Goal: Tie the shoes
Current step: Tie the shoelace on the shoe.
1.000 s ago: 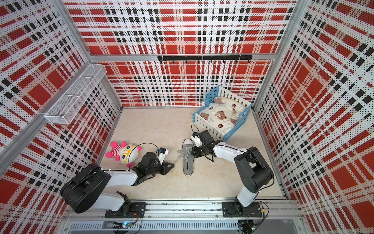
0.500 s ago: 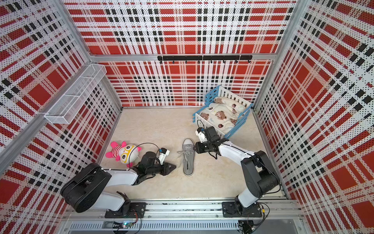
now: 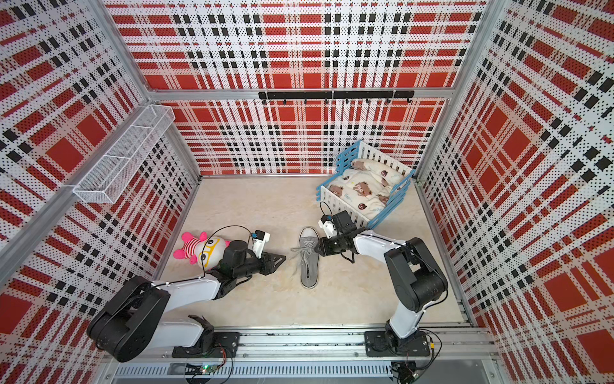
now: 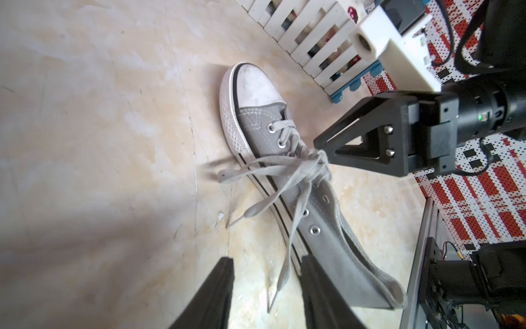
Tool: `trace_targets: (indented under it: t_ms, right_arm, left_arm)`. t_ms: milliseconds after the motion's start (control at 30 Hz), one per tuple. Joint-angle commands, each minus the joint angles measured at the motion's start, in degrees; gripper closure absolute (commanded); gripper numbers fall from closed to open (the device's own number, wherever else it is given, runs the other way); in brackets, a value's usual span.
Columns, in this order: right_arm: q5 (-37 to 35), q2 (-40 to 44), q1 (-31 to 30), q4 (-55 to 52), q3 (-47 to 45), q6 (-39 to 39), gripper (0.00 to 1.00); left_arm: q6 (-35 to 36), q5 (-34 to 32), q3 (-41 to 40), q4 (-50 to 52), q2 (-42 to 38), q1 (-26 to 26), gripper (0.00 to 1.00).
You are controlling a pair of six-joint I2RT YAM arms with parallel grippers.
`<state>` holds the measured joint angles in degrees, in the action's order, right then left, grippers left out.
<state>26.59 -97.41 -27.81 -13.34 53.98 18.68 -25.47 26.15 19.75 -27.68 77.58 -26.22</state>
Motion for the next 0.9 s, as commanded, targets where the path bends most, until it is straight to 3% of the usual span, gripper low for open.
trace_targets:
  t_ms: [0, 667, 867]
  right_arm:
    - [0.8, -1.0, -0.9, 0.0, 2.1, -1.0, 0.67]
    - [-0.3, -1.6, -2.4, -1.6, 1.8, -2.1, 0.7]
    - [-2.8, -2.0, -3.3, -2.6, 2.1, -2.8, 0.75]
  left_arm:
    - [1.0, 0.1, 1.9, -0.7, 1.5, 0.5, 0.56]
    - [1.2, 0.2, 4.4, -0.7, 4.1, 0.6, 0.57]
    - [1.0, -0.5, 4.7, -0.8, 4.5, 0.6, 0.57]
